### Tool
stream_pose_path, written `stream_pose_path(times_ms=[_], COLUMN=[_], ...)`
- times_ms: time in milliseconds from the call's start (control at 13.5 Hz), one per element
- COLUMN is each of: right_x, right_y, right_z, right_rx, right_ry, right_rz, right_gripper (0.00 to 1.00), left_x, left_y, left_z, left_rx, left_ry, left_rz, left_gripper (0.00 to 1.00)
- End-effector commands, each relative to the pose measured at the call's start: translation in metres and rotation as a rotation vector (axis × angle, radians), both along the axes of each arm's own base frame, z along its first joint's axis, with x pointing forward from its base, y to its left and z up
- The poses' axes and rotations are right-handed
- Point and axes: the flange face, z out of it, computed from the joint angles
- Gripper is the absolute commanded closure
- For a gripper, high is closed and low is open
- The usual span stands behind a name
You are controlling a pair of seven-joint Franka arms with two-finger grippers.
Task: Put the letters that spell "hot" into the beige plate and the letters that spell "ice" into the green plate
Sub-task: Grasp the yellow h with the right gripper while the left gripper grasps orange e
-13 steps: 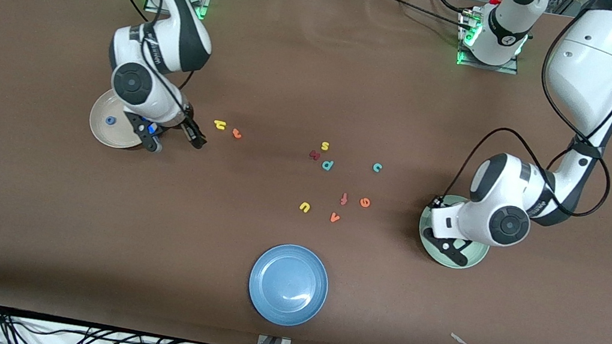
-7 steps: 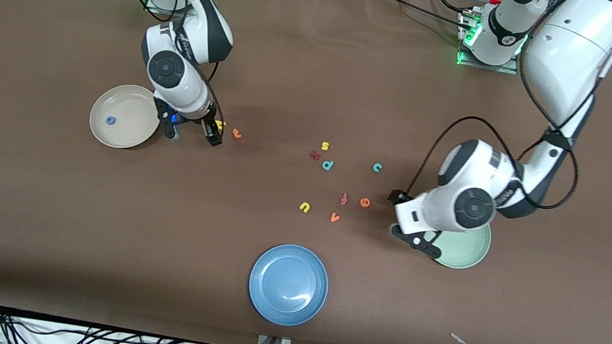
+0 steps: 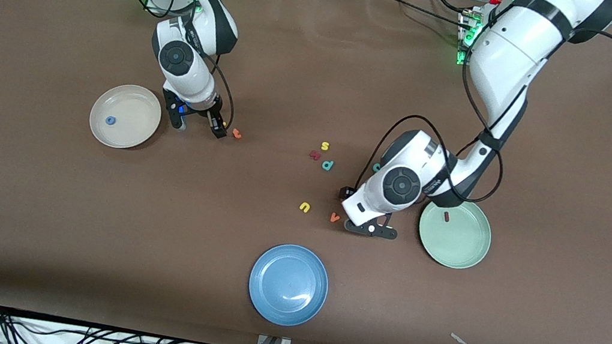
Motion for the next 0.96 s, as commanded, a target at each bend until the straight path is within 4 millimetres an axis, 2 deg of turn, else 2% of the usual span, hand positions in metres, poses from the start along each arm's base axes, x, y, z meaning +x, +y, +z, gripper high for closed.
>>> stream_pose_path(times_ms=[0, 148, 297, 593, 668, 816, 890], right_x=[-0.007, -0.008, -0.009, -0.007, -0.007, -0.007, -0.007], right_y=[0.002, 0.003, 0.005, 0.006, 0.006, 0.005, 0.006], right_z=[-0.001, -0.001, -0.004, -0.007, -0.007, -0.007, -0.008], right_rx=[0.0, 0.0, 0.001, -0.002, -0.005, -0.006, -0.009], right_ry=[-0.012, -0.012, -0.014, -0.037, -0.038, -0.039, -0.04], right_rz=[-0.01, -0.008, 0.0, 0.033, 0.039, 0.04, 0.052], right_gripper=[0.34, 0.35, 0.39, 0.39, 0.39, 0.39, 0.39], left_x=[0.009, 0.008, 0.004, 0.003, 0.002, -0.002, -0.003], left_y=[0.001, 0.003, 0.008, 0.005, 0.005, 0.006, 0.003], left_z=[0.004, 0.0, -0.009, -0.011, -0.013, -0.014, -0.012], left_rx=[0.024, 0.055, 0.084, 0.091, 0.093, 0.102, 0.094], left_ry=[-0.027, -0.037, -0.031, -0.032, -0.028, -0.015, -0.012], left_rz=[0.013, -0.011, -0.007, 0.038, 0.035, 0.033, 0.038], left_gripper=[0.09, 0.23, 0.28, 0.29, 0.36, 0.66, 0.71])
